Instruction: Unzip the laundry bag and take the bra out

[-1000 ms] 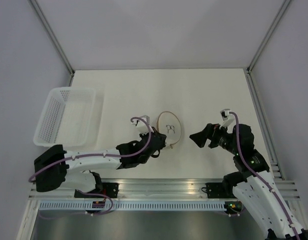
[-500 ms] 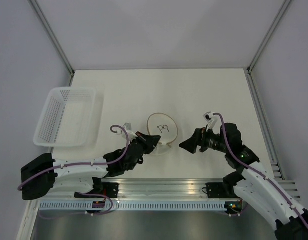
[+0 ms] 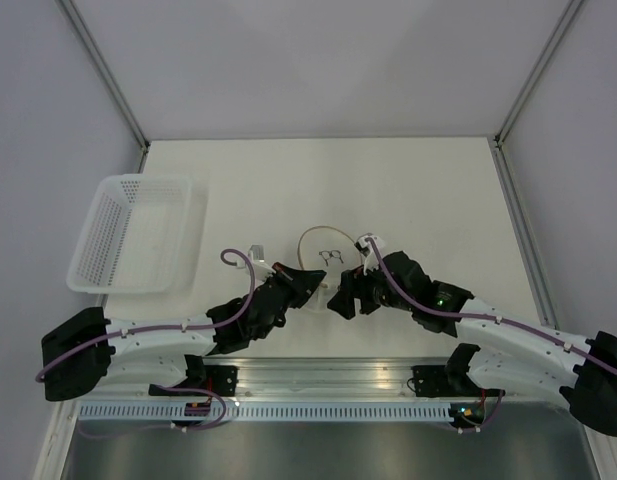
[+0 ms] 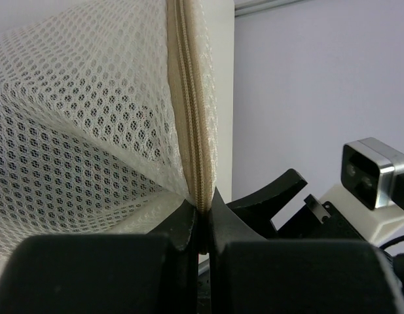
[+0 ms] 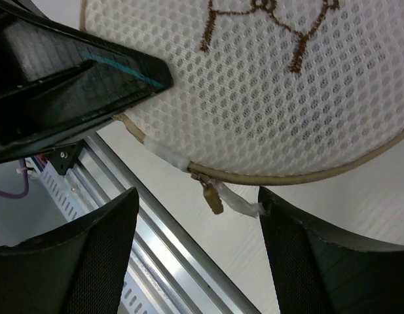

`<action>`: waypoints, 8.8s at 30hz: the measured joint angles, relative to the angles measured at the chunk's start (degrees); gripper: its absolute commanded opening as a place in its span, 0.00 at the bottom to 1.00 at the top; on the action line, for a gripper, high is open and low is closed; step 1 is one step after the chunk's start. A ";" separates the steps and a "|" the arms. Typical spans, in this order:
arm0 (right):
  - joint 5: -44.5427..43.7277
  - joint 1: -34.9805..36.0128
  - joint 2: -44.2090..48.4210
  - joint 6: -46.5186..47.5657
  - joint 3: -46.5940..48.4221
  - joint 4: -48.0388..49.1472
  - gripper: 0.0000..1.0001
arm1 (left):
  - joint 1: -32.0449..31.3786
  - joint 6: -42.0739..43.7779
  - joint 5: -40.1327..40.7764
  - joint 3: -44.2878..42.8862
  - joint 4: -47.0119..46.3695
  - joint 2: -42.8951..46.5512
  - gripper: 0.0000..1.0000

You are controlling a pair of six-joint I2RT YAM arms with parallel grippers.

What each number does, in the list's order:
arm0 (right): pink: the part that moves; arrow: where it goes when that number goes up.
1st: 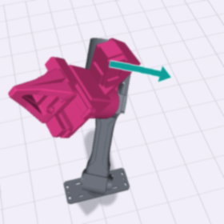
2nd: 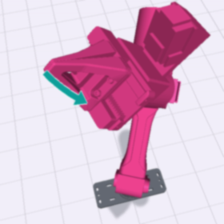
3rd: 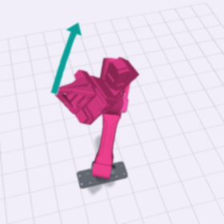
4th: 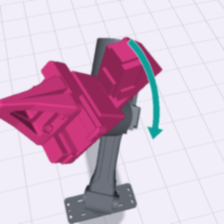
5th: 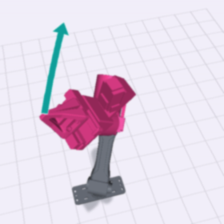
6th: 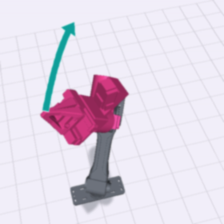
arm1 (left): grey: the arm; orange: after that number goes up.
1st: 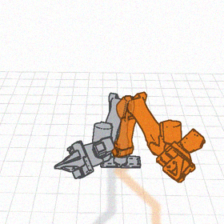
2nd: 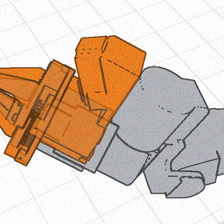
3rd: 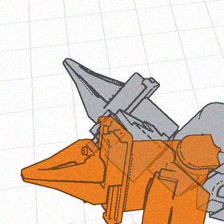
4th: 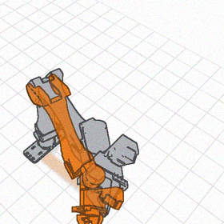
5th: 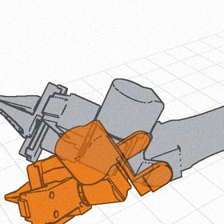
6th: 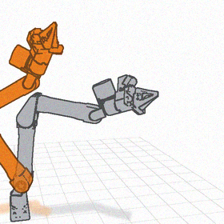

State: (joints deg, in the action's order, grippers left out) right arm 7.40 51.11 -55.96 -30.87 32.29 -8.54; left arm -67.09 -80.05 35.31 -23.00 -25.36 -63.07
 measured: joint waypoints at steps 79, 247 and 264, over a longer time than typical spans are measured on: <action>-1.70 4.92 -4.33 0.63 4.57 -2.14 0.00 | 13.53 16.33 -32.89 -7.50 25.53 1.25 0.82; -39.87 1.46 -19.32 -11.21 12.46 -28.15 0.00 | 14.93 23.56 -30.80 -11.52 20.57 -2.64 0.85; -39.98 1.20 -20.83 -12.39 9.46 -26.82 0.01 | 14.99 26.49 -20.90 -8.48 14.36 -8.02 0.87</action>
State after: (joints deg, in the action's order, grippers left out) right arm -32.58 52.31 -76.79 -43.27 41.76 -35.35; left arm -52.10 -53.56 14.41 -31.48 -11.00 -71.09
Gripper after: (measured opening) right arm 0.020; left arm 0.911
